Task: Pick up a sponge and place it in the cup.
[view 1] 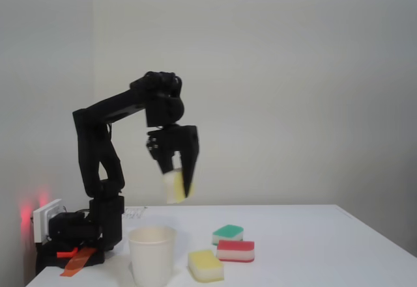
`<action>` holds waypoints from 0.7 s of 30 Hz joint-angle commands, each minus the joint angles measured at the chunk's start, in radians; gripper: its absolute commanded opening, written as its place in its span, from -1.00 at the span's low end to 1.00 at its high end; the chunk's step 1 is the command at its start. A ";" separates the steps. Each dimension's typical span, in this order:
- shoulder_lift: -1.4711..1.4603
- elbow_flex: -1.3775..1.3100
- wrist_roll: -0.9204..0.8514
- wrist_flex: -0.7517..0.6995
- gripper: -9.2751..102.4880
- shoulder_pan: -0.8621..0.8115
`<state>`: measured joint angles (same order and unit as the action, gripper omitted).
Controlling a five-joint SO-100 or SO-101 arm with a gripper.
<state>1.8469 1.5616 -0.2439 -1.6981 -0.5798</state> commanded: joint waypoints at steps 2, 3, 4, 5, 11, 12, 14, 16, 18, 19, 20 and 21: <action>0.121 0.121 -0.038 0.038 -0.83 -0.066; 0.143 0.163 -0.044 0.063 -0.83 -0.077; 0.160 0.195 -0.054 0.081 -0.83 -0.089; 0.167 0.218 -0.058 0.094 -0.83 -0.098; 0.236 0.345 -0.054 0.166 -0.83 -0.109; 0.252 0.367 -0.054 0.179 -0.83 -0.110; 0.276 0.399 -0.055 0.193 -0.83 -0.115; 0.296 0.416 -0.058 0.193 -0.83 -0.118; 0.310 0.426 -0.061 0.193 -0.83 -0.120; 0.316 0.431 -0.064 0.193 -0.83 -0.120; 0.319 0.434 -0.067 0.193 -0.83 -0.120; 0.322 0.436 -0.069 0.193 -0.83 -0.123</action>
<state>2.1368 1.9957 -0.2915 -1.5048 -0.6903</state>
